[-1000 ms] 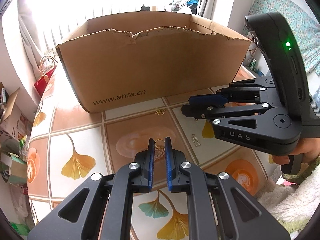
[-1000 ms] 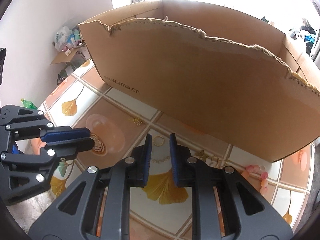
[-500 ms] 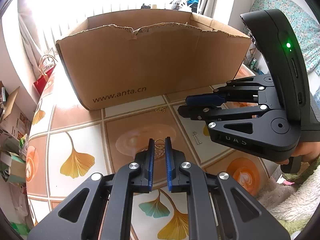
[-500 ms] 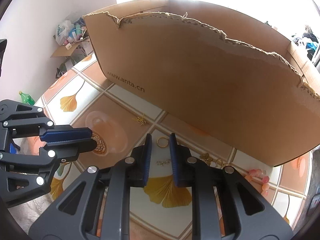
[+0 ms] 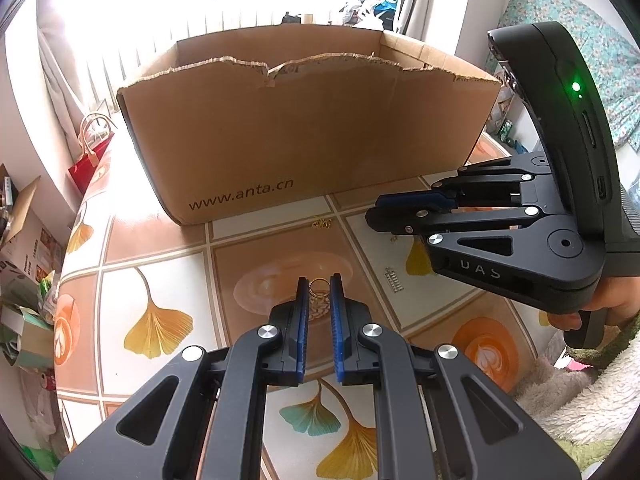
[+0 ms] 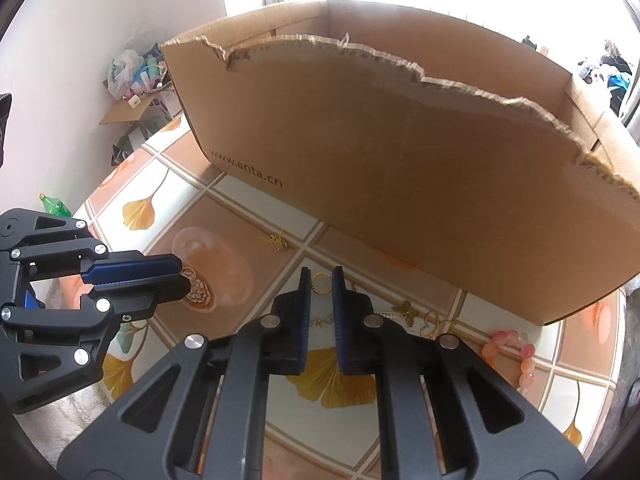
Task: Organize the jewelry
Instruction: 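Lift the gold ring with the left gripper and carry it over the box, then open the left gripper to drop the gold ring into the box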
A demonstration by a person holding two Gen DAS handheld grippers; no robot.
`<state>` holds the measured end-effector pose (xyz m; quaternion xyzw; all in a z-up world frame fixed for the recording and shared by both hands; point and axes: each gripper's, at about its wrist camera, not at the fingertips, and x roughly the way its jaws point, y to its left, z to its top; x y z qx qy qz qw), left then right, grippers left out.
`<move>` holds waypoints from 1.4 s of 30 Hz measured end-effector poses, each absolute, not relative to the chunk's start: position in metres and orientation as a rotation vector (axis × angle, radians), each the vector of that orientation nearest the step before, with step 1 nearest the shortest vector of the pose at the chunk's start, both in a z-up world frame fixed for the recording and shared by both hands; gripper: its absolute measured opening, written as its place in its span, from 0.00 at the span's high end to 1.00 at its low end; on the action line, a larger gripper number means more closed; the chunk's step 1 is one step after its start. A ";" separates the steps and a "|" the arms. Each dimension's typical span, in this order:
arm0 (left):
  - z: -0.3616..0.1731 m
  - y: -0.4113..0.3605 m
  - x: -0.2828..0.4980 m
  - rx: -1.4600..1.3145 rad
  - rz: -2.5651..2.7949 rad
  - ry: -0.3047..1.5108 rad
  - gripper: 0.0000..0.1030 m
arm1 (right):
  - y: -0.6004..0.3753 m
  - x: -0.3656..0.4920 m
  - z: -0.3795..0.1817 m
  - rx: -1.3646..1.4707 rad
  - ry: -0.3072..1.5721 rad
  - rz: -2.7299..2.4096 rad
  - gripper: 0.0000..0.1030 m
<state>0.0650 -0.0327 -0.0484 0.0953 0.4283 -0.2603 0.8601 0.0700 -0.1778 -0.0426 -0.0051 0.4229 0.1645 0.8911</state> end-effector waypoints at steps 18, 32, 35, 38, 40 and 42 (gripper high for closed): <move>0.063 -0.042 0.055 0.193 -0.640 0.524 0.90 | -0.225 0.035 0.075 0.021 0.552 0.314 0.91; 0.018 -0.114 0.201 0.118 -0.660 0.874 0.90 | -0.286 0.155 0.037 0.111 0.782 0.276 0.91; 0.011 -0.117 0.218 0.098 -0.642 0.927 0.89 | -0.291 0.163 0.034 0.119 0.790 0.261 0.90; 0.011 -0.114 0.223 0.057 -0.642 0.945 0.89 | -0.295 0.158 0.036 0.130 0.769 0.250 0.87; 0.014 -0.108 0.223 0.034 -0.647 0.937 0.89 | -0.299 0.152 0.040 0.143 0.747 0.244 0.81; 0.015 -0.100 0.225 0.022 -0.643 0.933 0.88 | -0.305 0.149 0.044 0.151 0.731 0.235 0.81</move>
